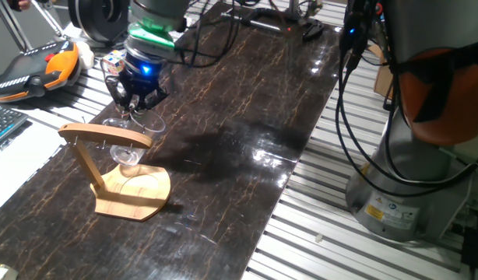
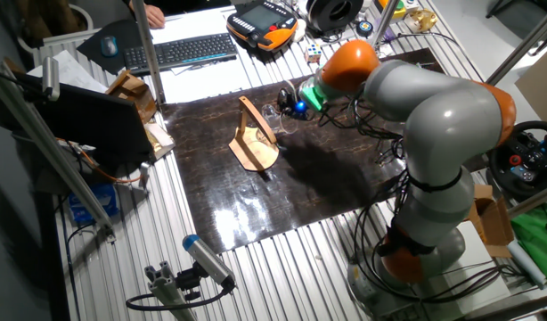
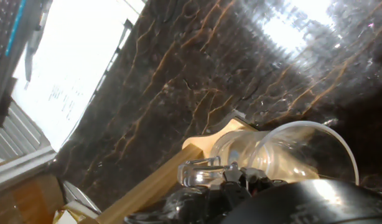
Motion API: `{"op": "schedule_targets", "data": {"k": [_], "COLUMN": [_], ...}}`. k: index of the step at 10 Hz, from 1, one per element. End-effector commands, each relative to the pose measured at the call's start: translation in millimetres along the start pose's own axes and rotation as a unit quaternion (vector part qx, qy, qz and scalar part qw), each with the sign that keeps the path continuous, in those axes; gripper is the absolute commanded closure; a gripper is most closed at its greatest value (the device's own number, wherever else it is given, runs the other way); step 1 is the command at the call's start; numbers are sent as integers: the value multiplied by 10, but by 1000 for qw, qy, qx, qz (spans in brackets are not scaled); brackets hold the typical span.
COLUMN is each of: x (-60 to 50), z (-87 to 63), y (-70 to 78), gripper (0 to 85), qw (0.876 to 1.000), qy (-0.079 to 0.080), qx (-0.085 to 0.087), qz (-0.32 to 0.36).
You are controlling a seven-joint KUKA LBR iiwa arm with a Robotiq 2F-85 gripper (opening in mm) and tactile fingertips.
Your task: Put the cup on the cup rack
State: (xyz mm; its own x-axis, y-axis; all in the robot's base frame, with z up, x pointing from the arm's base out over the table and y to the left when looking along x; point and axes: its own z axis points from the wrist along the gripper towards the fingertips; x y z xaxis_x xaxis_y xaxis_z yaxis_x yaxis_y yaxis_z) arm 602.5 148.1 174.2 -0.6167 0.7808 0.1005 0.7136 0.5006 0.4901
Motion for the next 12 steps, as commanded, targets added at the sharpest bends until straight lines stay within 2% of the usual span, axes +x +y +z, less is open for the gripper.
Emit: {"op": "schedule_targets", "data": {"k": [1, 3, 5, 8, 11, 12], "x": [2, 2, 2, 109, 121, 131], "z": [0, 0, 0, -158, -324, -363], "y": [2, 2, 2, 138, 152, 159], "gripper": [840, 840, 840, 840, 840, 840], "qw": [1000, 1000, 1000, 999, 999, 999], "qy": [0, 7, 21, 34, 40, 41], "qx": [-5, -9, -6, -16, -26, -35], "qz": [2, 3, 3, 20, 9, 4]}}
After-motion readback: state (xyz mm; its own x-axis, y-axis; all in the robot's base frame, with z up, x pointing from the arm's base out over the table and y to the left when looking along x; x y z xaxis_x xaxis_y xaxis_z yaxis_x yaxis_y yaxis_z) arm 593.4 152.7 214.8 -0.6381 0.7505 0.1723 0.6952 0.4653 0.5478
